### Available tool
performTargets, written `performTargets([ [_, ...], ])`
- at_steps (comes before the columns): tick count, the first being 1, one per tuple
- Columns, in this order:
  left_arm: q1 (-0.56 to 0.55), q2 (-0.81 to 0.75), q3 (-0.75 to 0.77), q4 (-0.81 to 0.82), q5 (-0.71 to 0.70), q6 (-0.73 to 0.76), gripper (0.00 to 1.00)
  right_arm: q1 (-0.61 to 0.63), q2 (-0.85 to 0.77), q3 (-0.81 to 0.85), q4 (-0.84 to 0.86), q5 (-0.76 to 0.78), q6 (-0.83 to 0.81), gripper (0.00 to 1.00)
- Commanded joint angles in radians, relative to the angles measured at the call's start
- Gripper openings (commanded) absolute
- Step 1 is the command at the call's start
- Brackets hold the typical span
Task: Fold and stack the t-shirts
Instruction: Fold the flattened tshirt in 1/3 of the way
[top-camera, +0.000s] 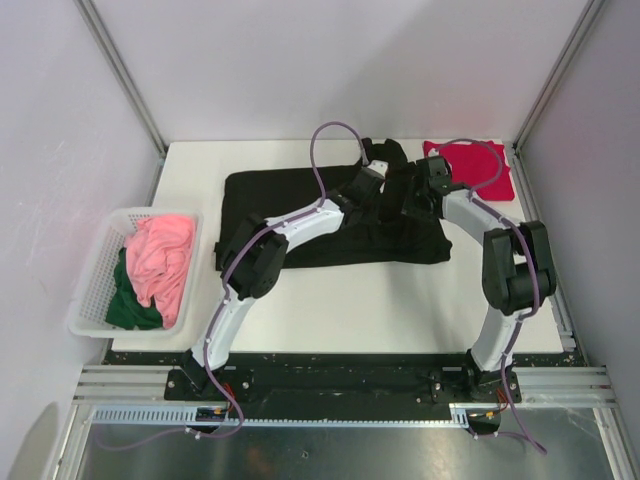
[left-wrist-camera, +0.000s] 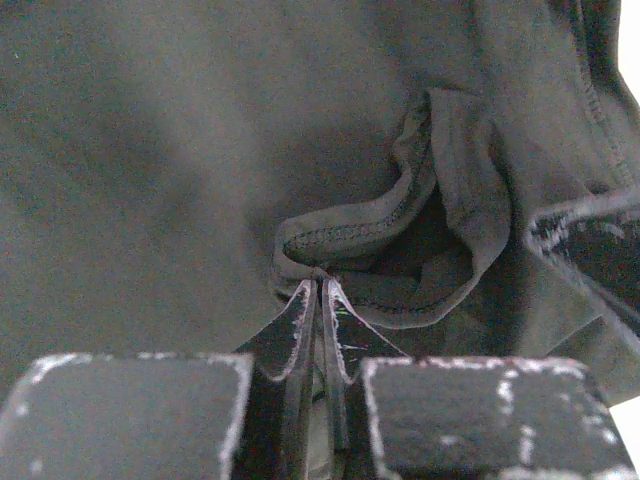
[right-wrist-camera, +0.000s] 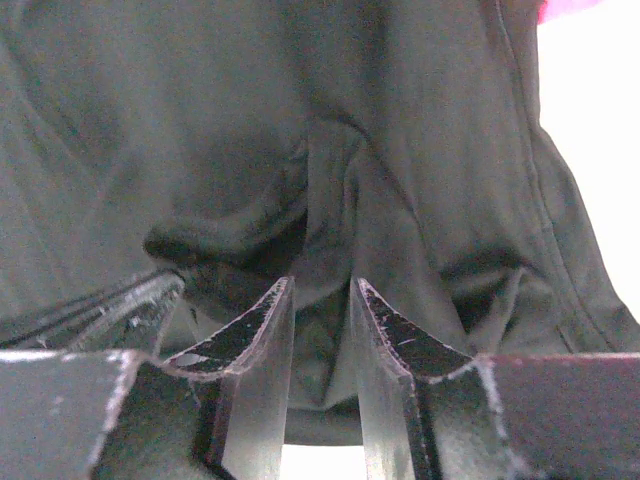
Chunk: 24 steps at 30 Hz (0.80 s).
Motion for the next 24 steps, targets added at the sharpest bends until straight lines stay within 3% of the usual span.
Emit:
performTargets([
  [1, 0.011, -0.023, -0.010, 0.013, 0.032, -0.038, 0.08, 0.007, 0.067, 0.124, 0.008, 0.057, -0.044, 0.34],
  [14, 0.031, -0.009, -0.022, 0.013, 0.071, -0.077, 0.07, 0.027, 0.239, 0.297, -0.074, 0.118, -0.079, 0.42],
  [24, 0.045, 0.000, -0.027, 0.014, 0.090, -0.094, 0.06, 0.034, 0.288, 0.305, -0.121, 0.184, -0.067, 0.39],
])
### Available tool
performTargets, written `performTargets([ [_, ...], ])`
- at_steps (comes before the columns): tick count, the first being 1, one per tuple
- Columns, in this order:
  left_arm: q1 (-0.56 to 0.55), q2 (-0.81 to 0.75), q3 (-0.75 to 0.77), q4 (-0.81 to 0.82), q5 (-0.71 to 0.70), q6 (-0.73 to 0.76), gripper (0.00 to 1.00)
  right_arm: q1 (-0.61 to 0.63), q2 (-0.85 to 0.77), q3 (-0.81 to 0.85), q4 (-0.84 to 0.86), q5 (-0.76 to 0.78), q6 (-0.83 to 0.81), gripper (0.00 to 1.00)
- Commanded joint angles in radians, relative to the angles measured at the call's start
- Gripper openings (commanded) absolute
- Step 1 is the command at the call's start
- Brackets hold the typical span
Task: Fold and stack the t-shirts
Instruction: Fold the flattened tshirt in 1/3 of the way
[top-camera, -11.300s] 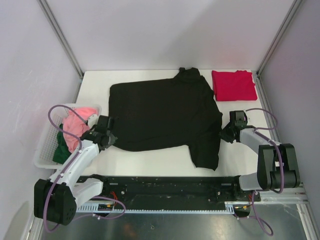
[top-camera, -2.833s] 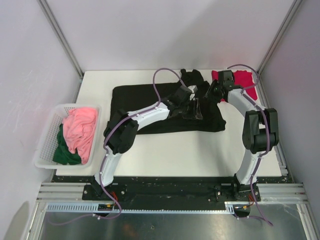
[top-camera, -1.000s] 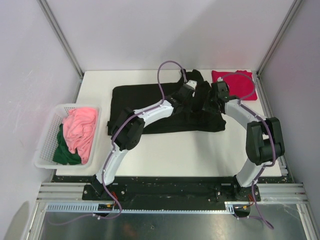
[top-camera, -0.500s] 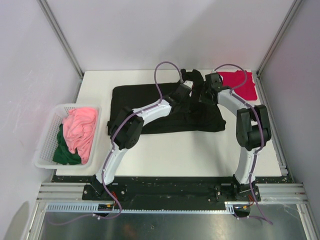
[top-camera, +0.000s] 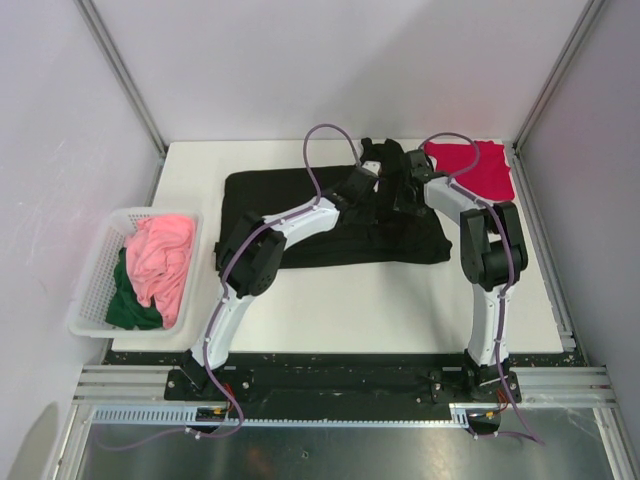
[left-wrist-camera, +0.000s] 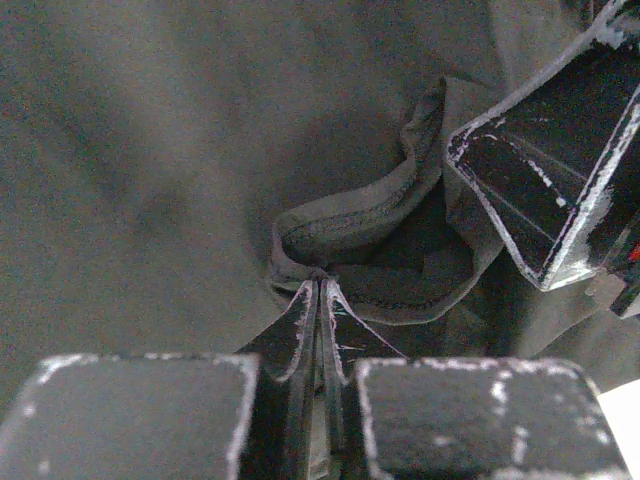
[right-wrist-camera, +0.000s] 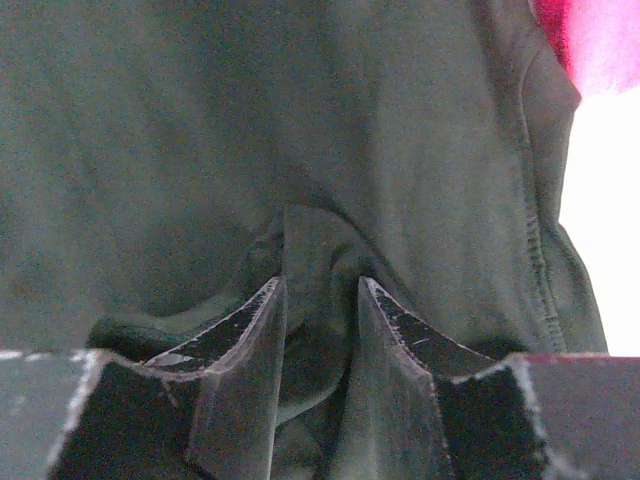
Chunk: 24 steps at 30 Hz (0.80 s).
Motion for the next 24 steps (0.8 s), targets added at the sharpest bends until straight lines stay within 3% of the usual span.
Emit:
performTargets([
  [1, 0.009, -0.001, -0.003, 0.013, 0.016, -0.022, 0.06, 0.005, 0.020, 0.035, -0.023, 0.059, 0.002, 0.36],
  [10, 0.012, -0.008, -0.003, 0.014, 0.017, -0.022, 0.05, 0.005, -0.018, 0.053, -0.028, 0.087, -0.002, 0.02],
  [24, 0.031, -0.035, -0.002, 0.014, 0.002, -0.049, 0.02, -0.016, -0.065, 0.047, -0.022, 0.096, -0.002, 0.00],
])
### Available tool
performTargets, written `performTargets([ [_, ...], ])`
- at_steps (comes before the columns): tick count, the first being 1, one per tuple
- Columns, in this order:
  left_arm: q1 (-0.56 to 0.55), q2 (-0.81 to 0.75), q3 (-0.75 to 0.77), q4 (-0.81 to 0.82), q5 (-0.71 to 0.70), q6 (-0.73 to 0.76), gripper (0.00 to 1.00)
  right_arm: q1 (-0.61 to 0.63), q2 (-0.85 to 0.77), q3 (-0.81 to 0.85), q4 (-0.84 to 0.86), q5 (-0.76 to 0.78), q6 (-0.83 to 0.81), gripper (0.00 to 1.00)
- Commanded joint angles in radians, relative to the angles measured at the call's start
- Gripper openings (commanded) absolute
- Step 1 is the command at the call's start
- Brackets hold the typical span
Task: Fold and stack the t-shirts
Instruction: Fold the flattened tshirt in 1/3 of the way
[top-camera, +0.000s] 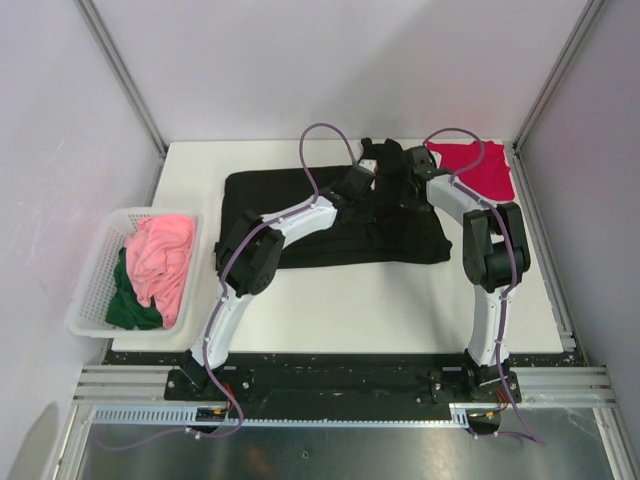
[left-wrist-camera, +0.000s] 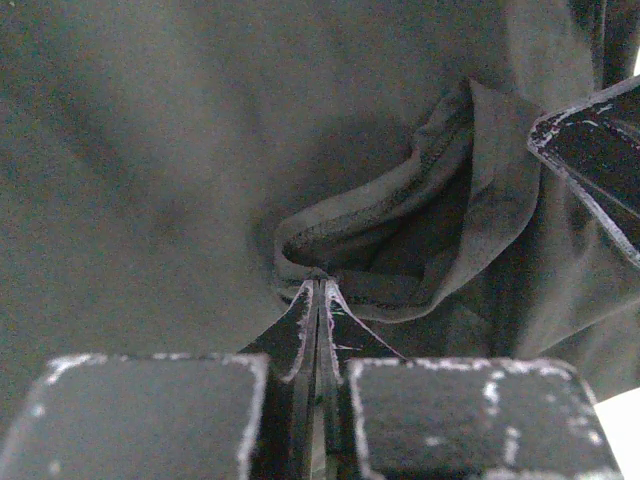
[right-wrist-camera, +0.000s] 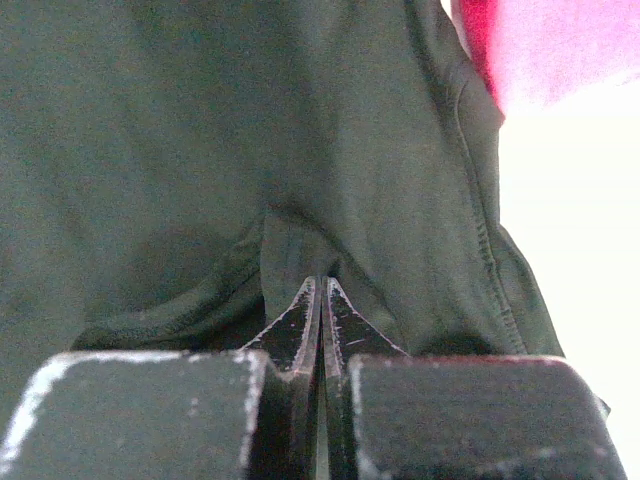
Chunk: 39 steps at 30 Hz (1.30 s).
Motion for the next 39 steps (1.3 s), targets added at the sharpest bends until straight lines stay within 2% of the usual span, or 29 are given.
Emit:
performTargets([
  [1, 0.017, -0.034, -0.006, 0.014, -0.004, -0.027, 0.02, -0.015, -0.053, 0.023, 0.008, 0.030, 0.005, 0.00],
  [11, 0.037, -0.046, -0.004, 0.015, -0.012, -0.050, 0.00, -0.021, -0.102, 0.001, 0.086, -0.022, -0.001, 0.00],
  [20, 0.049, -0.059, -0.008, 0.017, -0.018, -0.056, 0.00, -0.014, -0.083, 0.026, 0.117, -0.051, -0.010, 0.00],
  [23, 0.053, -0.049, -0.008, 0.016, -0.004, -0.063, 0.00, -0.007, -0.051, 0.052, 0.105, -0.057, -0.016, 0.09],
  [28, 0.054, -0.034, -0.014, 0.017, 0.010, -0.070, 0.00, 0.011, 0.006, 0.090, 0.089, -0.031, -0.030, 0.31],
  [30, 0.055, -0.032, -0.015, 0.017, 0.013, -0.070, 0.00, 0.015, 0.023, 0.102, 0.083, -0.015, -0.035, 0.37],
  [39, 0.055, -0.022, -0.012, 0.020, 0.020, -0.072, 0.00, 0.023, 0.088, 0.127, 0.048, 0.021, -0.035, 0.39],
])
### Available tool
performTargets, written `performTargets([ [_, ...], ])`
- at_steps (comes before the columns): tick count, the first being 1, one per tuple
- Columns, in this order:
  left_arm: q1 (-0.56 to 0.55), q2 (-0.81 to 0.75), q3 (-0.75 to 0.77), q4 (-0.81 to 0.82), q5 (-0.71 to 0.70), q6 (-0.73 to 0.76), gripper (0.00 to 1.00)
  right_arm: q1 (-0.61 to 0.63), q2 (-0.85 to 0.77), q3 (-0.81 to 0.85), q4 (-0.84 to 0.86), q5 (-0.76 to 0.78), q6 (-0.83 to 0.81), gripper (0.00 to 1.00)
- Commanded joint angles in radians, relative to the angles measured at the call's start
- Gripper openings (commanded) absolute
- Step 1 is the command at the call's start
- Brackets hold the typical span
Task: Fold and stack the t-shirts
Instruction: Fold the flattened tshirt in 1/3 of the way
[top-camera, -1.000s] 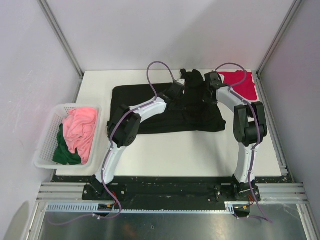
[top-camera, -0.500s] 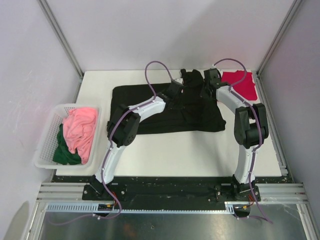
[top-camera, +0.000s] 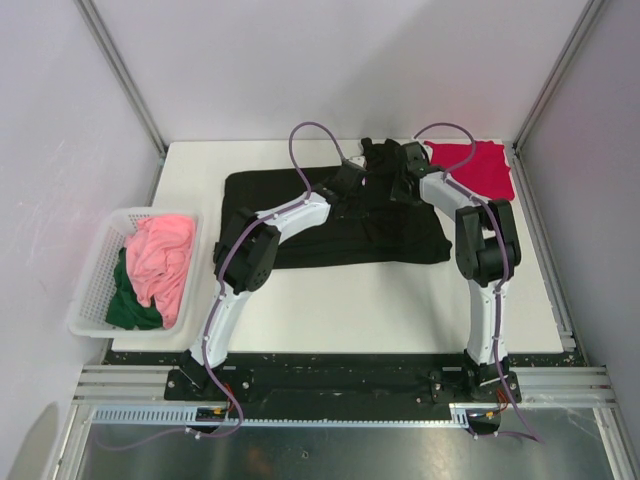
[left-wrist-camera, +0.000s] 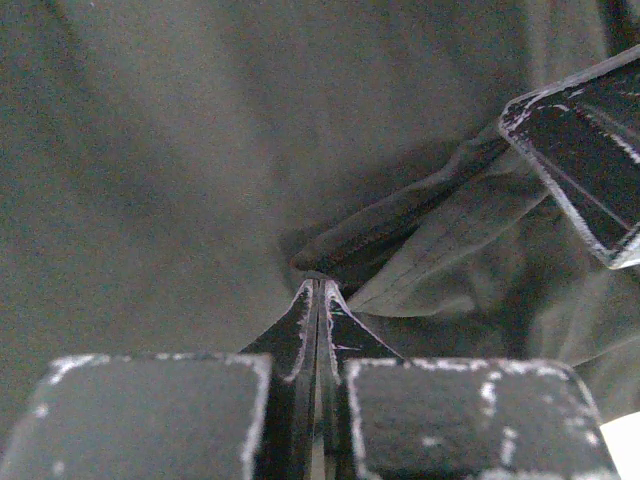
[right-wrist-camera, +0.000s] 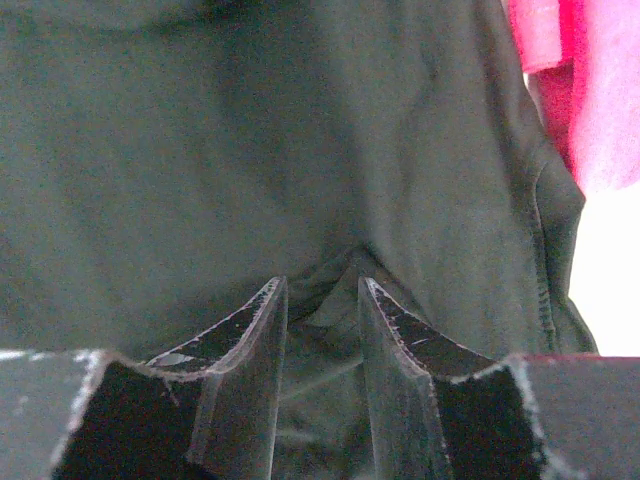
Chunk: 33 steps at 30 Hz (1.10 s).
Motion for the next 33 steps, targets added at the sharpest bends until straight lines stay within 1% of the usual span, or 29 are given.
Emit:
performTargets([
  [1, 0.007, -0.021, -0.003, 0.020, 0.010, -0.019, 0.00, 0.007, 0.024, 0.043, -0.018, 0.048, -0.011, 0.39],
  [6, 0.007, -0.017, -0.002, 0.022, 0.013, -0.021, 0.00, 0.009, 0.041, 0.047, -0.034, 0.081, -0.013, 0.38],
  [11, 0.007, -0.018, -0.002, 0.022, 0.013, -0.021, 0.00, 0.010, 0.041, 0.040, -0.047, 0.110, -0.010, 0.35],
  [12, 0.008, -0.018, -0.002, 0.021, 0.013, -0.020, 0.00, 0.010, 0.041, 0.040, -0.048, 0.112, -0.009, 0.32],
  [17, 0.007, -0.024, -0.006, 0.022, 0.012, -0.021, 0.00, 0.010, 0.027, 0.046, -0.049, 0.113, -0.007, 0.08],
  [19, 0.009, -0.031, -0.008, 0.022, 0.010, -0.020, 0.00, 0.010, 0.018, 0.056, -0.053, 0.114, -0.007, 0.02],
  [22, 0.011, -0.043, -0.014, 0.022, 0.006, -0.019, 0.00, 0.010, -0.004, 0.070, -0.055, 0.116, -0.009, 0.00],
  [33, 0.028, -0.094, -0.019, 0.026, -0.008, -0.024, 0.00, 0.005, -0.066, 0.060, -0.011, 0.101, 0.001, 0.00],
])
